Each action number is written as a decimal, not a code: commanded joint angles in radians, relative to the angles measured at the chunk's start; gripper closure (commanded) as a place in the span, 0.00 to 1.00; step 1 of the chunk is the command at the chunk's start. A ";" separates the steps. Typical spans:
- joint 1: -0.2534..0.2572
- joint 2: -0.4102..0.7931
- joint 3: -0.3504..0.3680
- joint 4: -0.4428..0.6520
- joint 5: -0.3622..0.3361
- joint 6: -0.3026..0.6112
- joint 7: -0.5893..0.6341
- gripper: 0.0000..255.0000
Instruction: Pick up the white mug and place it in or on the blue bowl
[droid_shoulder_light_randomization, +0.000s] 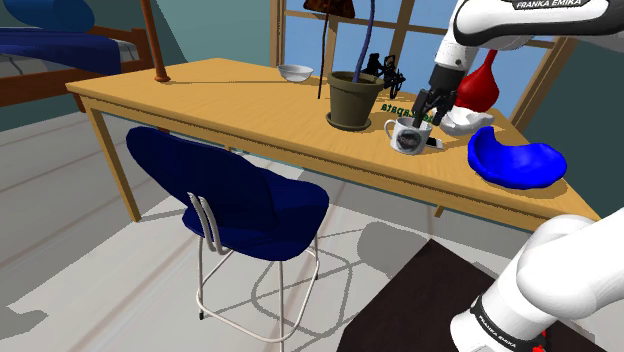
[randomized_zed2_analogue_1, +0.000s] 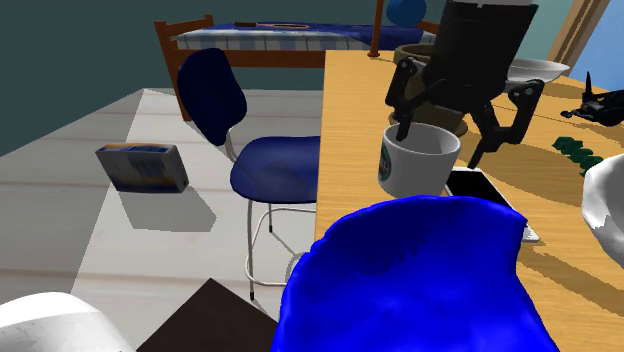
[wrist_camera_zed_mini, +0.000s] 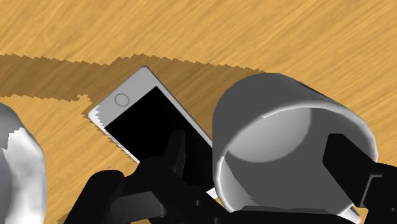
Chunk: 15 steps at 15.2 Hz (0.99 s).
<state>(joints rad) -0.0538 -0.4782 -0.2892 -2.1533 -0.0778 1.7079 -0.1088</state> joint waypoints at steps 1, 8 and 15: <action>-0.001 0.002 -0.004 -0.023 -0.001 0.025 -0.003 0.00; -0.002 0.001 -0.006 -0.072 -0.003 0.073 -0.002 0.00; -0.002 0.000 -0.006 -0.072 -0.004 0.073 -0.002 1.00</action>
<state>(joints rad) -0.0559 -0.4778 -0.2953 -2.2249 -0.0813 1.7807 -0.1109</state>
